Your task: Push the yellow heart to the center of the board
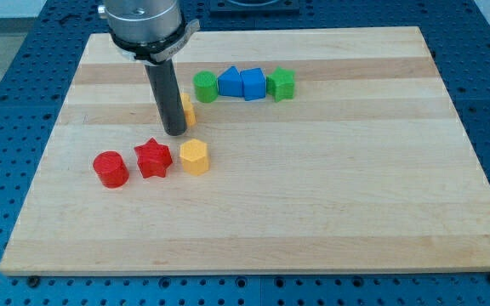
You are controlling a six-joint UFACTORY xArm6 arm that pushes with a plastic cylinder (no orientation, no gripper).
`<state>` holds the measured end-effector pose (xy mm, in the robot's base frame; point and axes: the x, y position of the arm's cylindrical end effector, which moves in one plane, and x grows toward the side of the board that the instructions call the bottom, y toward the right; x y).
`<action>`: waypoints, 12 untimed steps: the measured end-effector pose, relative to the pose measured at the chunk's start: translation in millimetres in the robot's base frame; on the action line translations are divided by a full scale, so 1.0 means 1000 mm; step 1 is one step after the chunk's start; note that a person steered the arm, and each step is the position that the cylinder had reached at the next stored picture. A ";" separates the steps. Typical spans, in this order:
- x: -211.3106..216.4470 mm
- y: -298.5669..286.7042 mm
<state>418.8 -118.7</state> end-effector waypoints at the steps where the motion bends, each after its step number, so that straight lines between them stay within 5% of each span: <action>1: 0.000 0.000; 5: -0.002 -0.054; 7: -0.044 -0.052; 11: -0.030 0.058; 12: 0.009 0.032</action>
